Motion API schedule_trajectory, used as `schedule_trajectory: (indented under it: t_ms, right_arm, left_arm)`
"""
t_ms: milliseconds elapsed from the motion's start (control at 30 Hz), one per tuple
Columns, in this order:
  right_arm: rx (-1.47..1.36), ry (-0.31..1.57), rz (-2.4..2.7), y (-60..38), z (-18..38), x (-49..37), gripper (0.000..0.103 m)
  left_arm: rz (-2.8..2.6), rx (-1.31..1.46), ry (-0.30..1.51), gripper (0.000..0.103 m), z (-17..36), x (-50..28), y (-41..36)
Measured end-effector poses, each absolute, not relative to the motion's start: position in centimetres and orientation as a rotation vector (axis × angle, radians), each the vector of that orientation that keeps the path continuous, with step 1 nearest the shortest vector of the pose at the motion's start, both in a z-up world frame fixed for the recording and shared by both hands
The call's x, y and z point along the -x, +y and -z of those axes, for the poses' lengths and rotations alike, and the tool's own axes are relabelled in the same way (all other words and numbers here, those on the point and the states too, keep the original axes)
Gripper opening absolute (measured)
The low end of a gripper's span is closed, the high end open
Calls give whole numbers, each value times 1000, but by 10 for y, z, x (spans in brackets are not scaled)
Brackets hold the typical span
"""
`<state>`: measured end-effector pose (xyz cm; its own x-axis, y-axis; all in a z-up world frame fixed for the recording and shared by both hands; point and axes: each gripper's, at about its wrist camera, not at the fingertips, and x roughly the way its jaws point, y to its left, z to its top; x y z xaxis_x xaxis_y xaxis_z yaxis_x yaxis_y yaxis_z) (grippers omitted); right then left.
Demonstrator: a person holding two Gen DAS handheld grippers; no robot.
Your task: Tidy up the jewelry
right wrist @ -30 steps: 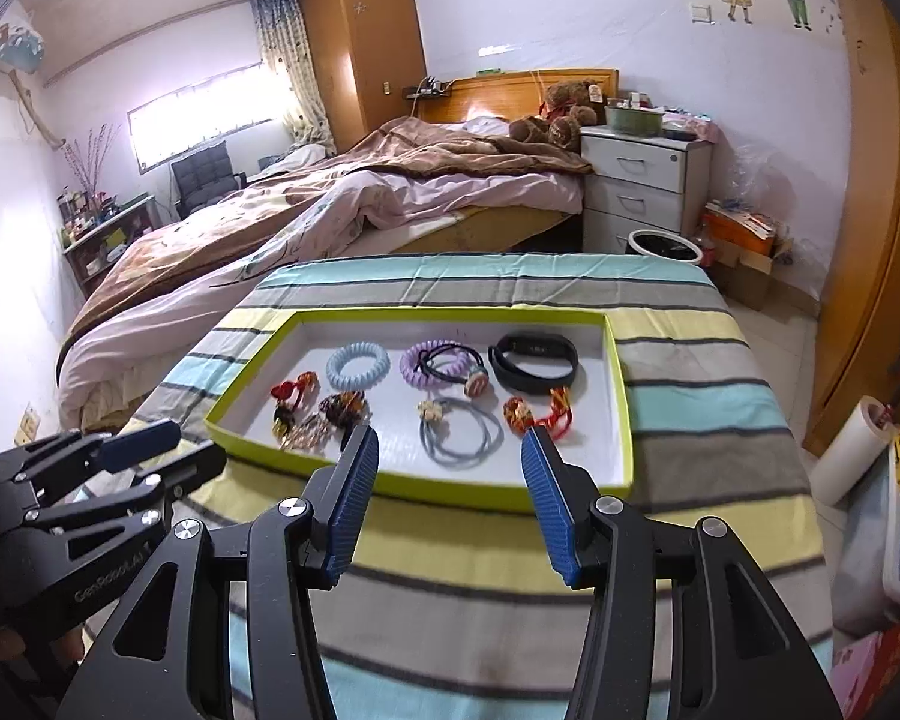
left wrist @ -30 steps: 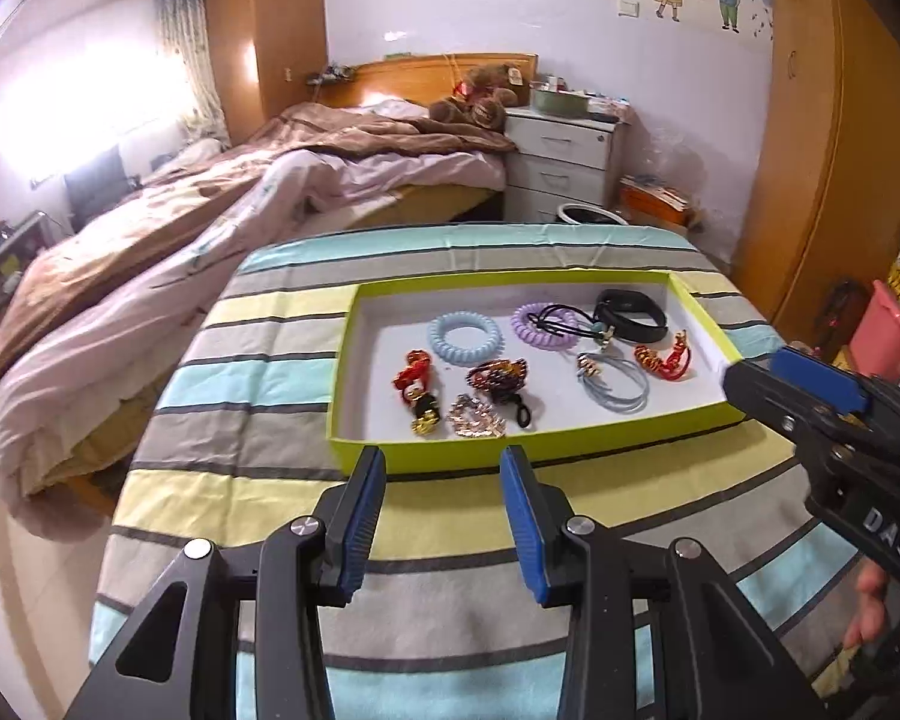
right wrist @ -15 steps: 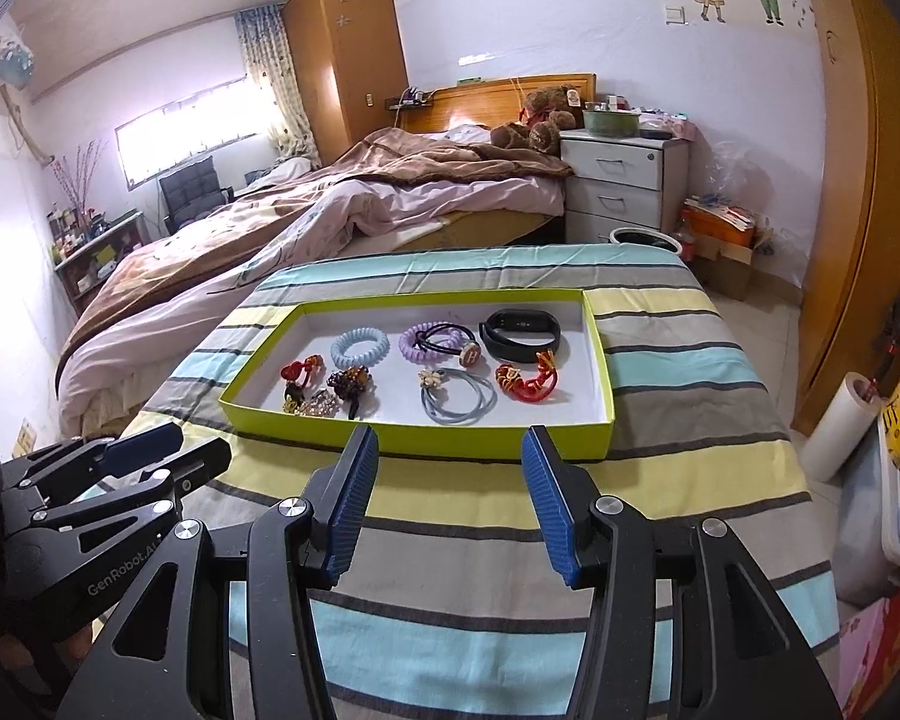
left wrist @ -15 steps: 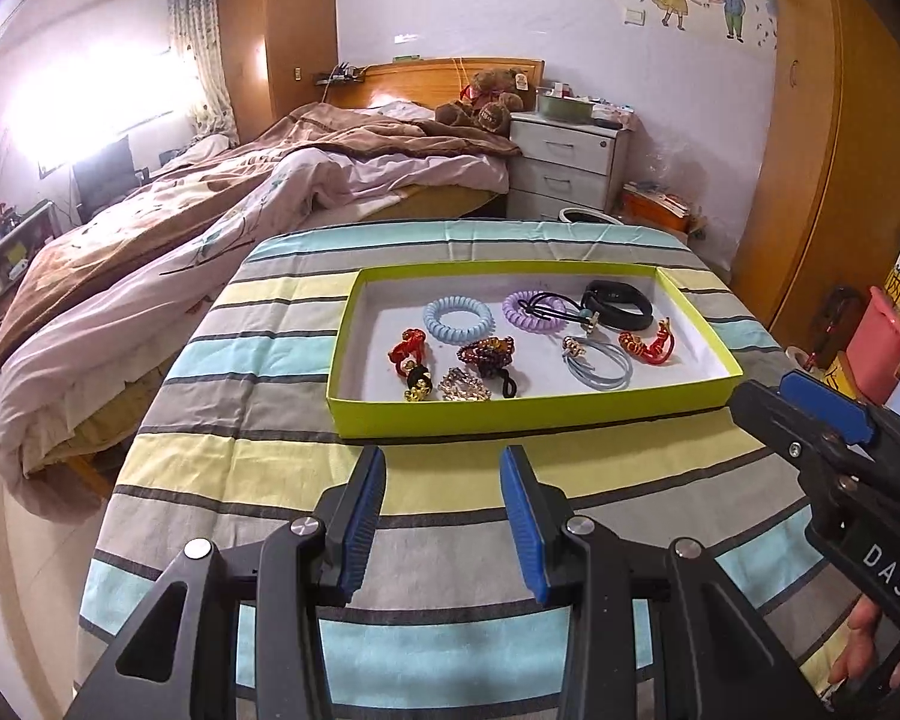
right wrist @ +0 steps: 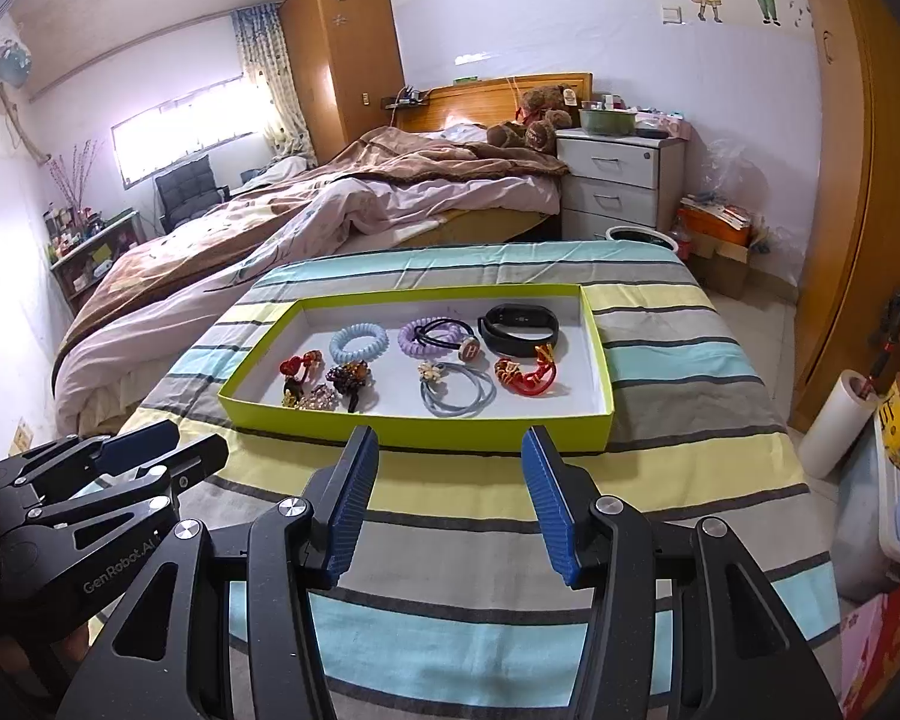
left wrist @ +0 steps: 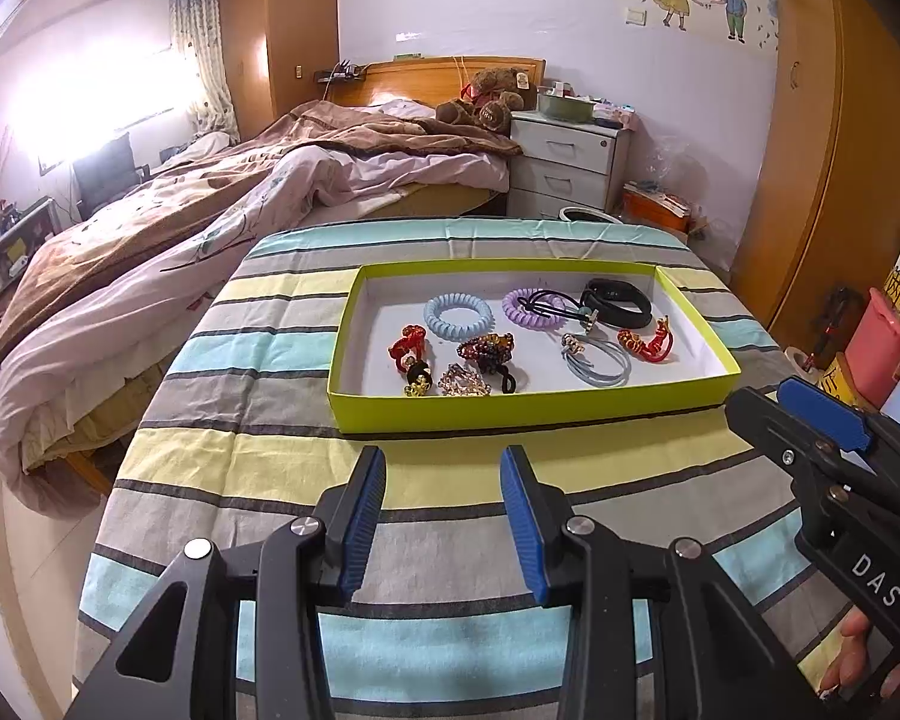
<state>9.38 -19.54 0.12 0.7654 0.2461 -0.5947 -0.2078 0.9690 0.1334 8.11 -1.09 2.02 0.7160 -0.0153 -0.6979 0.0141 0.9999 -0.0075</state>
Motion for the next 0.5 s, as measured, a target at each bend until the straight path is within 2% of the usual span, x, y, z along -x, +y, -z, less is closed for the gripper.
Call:
schedule_trajectory:
  t_ms: [500]
  right_arm:
    - [-62, 666, -249, -193, 1, -92, 51]
  left_arm:
    - [12, 2, 780, 39, -21, -78, -13]
